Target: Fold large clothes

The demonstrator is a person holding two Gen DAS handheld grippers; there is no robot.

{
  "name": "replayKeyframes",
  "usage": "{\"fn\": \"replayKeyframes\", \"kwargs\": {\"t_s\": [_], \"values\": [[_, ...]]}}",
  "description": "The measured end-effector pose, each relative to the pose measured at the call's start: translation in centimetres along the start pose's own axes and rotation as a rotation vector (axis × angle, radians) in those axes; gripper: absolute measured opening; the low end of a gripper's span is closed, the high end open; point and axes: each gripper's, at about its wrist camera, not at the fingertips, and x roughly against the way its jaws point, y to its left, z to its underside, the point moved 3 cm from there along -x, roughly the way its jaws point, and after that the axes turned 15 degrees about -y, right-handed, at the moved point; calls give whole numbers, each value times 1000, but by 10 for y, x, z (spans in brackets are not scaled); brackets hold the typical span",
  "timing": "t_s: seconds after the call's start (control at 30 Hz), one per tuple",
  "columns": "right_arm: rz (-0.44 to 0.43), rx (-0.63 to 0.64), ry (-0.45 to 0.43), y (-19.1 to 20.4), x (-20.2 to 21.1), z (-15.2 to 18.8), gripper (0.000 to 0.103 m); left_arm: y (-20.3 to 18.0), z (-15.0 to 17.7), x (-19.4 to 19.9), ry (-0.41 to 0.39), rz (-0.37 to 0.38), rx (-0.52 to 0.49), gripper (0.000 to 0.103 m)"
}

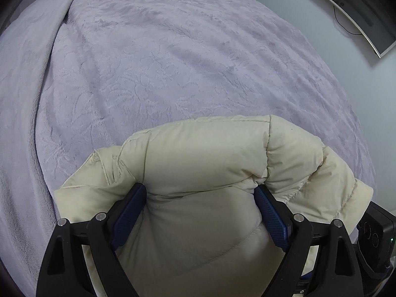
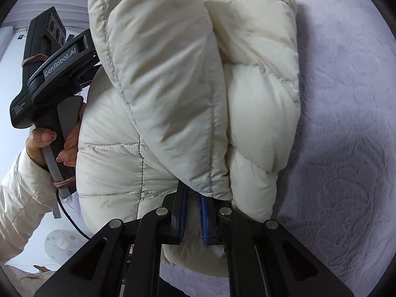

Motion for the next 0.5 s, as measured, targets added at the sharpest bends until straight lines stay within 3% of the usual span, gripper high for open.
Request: {"fn": "replayKeyframes", "kwargs": {"t_s": [0.5], "values": [[-13, -28, 7, -30, 15, -11, 8, 0, 1, -1, -15, 4, -2, 91]]}}
